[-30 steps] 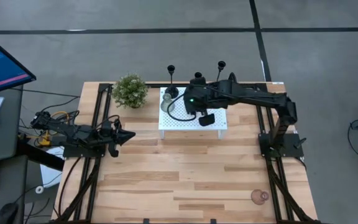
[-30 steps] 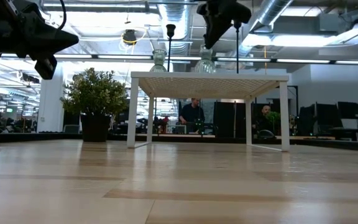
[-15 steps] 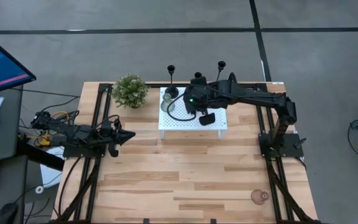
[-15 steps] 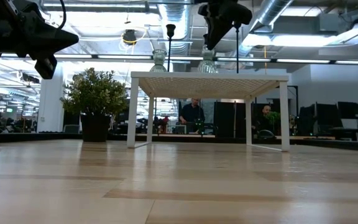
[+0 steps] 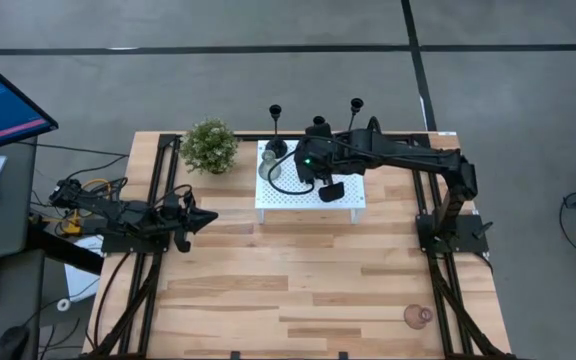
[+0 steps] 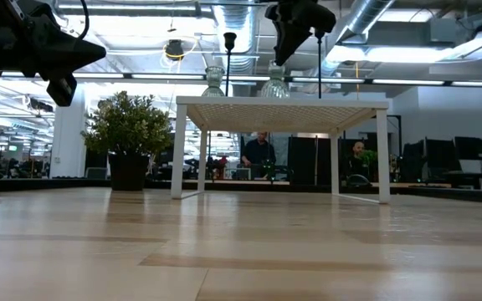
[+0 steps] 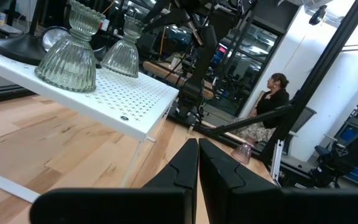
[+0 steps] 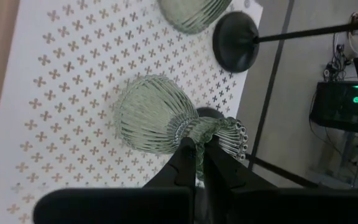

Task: Pick & Place candle stick holders
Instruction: Put the green candle holder on the shelf aligned with the middle black candle holder, then put the violet candle holder on the shelf aligned with the black candle holder

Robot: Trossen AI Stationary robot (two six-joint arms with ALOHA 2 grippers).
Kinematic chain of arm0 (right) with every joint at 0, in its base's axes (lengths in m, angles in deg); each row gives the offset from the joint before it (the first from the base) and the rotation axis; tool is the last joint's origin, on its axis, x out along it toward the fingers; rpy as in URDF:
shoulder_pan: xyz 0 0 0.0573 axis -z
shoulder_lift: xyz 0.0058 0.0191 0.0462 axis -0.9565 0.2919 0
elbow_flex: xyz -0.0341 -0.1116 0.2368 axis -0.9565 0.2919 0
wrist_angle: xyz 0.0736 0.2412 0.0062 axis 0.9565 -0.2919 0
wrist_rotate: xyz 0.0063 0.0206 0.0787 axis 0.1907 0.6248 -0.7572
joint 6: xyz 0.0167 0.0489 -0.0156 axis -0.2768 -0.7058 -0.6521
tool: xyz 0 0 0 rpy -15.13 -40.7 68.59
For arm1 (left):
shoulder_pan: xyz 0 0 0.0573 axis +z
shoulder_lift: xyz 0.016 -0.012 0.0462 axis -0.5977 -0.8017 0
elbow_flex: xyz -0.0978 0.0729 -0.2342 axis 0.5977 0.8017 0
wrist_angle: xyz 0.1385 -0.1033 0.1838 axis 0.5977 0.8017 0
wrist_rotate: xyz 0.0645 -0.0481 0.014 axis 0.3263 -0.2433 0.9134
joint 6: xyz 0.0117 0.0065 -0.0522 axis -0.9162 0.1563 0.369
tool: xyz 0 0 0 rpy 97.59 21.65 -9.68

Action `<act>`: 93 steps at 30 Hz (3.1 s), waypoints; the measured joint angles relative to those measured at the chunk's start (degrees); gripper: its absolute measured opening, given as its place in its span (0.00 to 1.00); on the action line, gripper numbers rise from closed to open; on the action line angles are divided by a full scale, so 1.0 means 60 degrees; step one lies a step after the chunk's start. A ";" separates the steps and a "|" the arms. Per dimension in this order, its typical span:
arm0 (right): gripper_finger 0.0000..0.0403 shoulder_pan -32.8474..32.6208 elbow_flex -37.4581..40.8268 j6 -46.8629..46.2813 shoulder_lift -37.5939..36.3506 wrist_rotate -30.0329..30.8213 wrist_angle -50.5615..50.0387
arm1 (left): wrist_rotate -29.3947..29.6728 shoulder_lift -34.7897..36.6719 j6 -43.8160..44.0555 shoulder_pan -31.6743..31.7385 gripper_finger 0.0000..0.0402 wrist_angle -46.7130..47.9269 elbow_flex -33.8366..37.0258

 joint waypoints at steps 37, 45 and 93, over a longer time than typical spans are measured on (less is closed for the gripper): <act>0.21 -0.0080 0.0632 -0.0251 0.0000 -0.0046 0.0305 | 0.0000 0.0000 0.0001 -0.0002 0.03 -0.0004 0.0000; 0.38 -0.0264 0.0628 -0.0251 -0.0140 -0.0040 0.0305 | 0.0000 0.0000 -0.0001 0.0000 0.03 -0.0004 0.0000; 0.62 -1.1750 0.5064 -1.9793 -0.2641 -0.6100 0.0539 | 0.0000 -0.0135 0.0003 0.0000 0.03 -0.0073 0.0004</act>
